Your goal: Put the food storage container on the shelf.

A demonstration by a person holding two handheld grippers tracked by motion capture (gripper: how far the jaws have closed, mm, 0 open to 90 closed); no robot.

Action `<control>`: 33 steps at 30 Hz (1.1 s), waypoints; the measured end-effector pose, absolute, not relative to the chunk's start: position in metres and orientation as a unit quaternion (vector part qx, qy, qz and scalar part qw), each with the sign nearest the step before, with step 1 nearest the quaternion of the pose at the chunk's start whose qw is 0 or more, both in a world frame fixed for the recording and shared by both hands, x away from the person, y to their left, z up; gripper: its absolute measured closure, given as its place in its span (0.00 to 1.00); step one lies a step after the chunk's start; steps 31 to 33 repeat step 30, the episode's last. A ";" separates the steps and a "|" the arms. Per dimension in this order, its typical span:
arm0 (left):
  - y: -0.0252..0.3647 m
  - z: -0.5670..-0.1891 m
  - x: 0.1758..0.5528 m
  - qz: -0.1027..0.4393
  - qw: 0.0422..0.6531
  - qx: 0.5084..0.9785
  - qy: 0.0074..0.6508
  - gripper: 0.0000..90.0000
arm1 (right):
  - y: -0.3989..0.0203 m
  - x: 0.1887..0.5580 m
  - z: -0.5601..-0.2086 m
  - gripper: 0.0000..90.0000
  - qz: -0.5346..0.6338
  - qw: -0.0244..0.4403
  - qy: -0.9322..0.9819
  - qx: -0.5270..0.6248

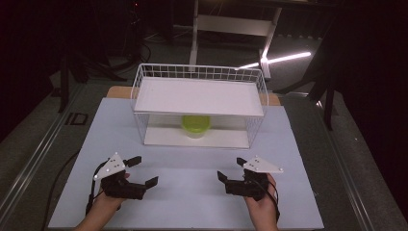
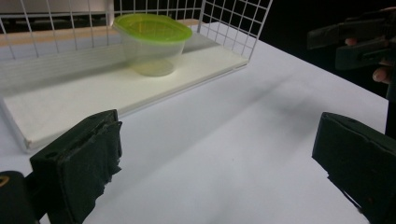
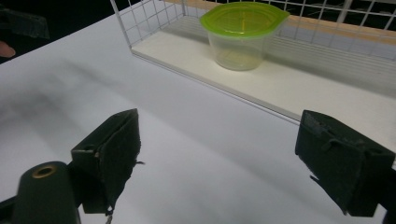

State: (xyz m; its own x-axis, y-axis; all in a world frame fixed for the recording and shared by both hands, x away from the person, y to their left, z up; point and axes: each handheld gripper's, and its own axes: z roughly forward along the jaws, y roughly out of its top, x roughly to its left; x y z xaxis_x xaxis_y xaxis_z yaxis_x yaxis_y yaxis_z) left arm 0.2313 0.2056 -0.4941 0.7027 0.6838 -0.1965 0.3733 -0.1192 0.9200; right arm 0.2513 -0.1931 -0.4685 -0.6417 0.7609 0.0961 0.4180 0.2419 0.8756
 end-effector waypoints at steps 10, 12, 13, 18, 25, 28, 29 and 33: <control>0.219 -0.504 0.219 0.143 0.554 0.732 0.370 0.03 | -0.214 0.235 -0.475 0.15 0.474 0.187 0.773 0.378; 0.220 -0.507 0.217 0.143 0.554 0.730 0.373 0.03 | -0.217 0.233 -0.477 0.15 0.476 0.191 0.772 0.377; 0.220 -0.508 0.217 0.143 0.554 0.730 0.373 0.03 | -0.218 0.233 -0.479 0.15 0.478 0.190 0.771 0.376; 0.218 -0.513 0.216 0.135 0.553 0.733 0.373 0.03 | -0.219 0.234 -0.487 0.15 0.473 0.191 0.776 0.372; 0.215 -0.516 0.215 0.141 0.554 0.734 0.367 0.03 | -0.221 0.237 -0.495 0.15 0.456 0.200 0.787 0.365; 0.215 -0.514 0.214 0.147 0.559 0.731 0.363 0.03 | -0.219 0.238 -0.497 0.15 0.453 0.202 0.790 0.360; 0.216 -0.513 0.214 0.147 0.561 0.729 0.363 0.03 | -0.218 0.238 -0.498 0.15 0.451 0.202 0.792 0.358; 0.216 -0.513 0.214 0.148 0.561 0.729 0.364 0.03 | -0.218 0.239 -0.498 0.15 0.449 0.202 0.794 0.357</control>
